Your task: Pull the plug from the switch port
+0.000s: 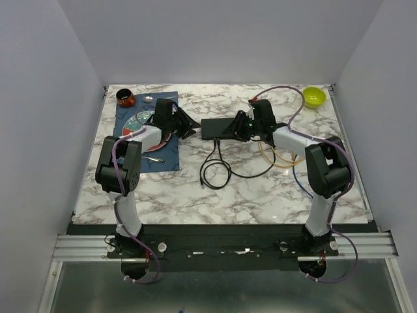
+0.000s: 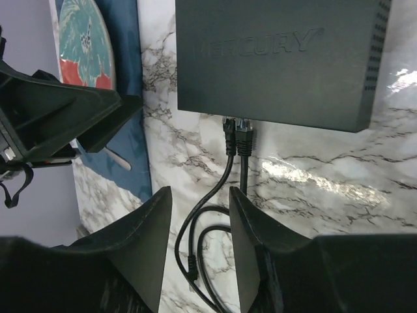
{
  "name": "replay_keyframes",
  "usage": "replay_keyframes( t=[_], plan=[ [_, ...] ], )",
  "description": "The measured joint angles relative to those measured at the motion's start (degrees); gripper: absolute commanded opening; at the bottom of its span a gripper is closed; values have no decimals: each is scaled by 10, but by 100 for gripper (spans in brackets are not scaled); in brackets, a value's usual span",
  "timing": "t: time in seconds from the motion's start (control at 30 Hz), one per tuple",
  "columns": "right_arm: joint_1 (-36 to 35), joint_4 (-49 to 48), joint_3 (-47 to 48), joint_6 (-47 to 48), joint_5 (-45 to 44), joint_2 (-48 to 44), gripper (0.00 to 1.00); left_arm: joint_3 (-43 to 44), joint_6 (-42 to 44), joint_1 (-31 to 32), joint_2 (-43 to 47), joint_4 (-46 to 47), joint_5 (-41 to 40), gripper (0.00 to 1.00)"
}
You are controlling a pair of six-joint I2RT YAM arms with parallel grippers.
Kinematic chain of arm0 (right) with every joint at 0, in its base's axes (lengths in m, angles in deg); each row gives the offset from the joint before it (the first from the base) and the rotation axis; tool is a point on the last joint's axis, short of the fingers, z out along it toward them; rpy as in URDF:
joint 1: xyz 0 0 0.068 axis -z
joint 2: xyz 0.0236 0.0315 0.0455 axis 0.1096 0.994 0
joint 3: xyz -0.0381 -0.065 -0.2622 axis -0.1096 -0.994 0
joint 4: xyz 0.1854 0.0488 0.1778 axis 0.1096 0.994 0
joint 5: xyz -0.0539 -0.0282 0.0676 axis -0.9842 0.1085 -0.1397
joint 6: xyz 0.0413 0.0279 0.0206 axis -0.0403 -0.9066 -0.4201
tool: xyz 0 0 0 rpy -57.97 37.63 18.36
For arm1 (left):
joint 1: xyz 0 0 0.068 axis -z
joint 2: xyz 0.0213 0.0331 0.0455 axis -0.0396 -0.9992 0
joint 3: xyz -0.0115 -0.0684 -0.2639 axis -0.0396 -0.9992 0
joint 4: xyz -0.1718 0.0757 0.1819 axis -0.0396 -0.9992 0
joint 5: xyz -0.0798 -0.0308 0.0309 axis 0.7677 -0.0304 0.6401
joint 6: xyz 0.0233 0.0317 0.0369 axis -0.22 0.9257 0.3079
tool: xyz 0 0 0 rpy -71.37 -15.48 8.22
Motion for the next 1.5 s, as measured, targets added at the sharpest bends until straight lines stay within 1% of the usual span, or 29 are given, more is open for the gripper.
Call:
replay_keyframes(
  t=[0.17, 0.37, 0.6, 0.63, 0.8, 1.0, 1.23, 1.5],
  plan=[
    [2, -17, 23, -12, 31, 33, 47, 31, 5, 3, -18, -7, 0, 52],
    [2, -39, 22, -25, 49, 55, 47, 76, 6, 18, -62, -4, 10, 49],
    [2, -46, 18, -35, 57, 72, 41, 116, 5, 39, -109, -1, 25, 48],
    [2, -46, 18, -35, 57, 74, 41, 121, 4, 42, -115, -1, 28, 45],
    [2, -37, 19, -37, 55, 82, 39, 130, 2, 45, -133, 1, 34, 44],
    [0, 2, 27, -34, 37, 91, 39, 130, 1, 45, -138, 1, 35, 44],
    [-8, 44, 64, -29, 24, 115, 40, 130, 0, 45, -139, 1, 35, 44],
    [-10, 65, 105, -30, 21, 131, 48, 130, 0, 45, -139, 1, 35, 44]
  ],
)
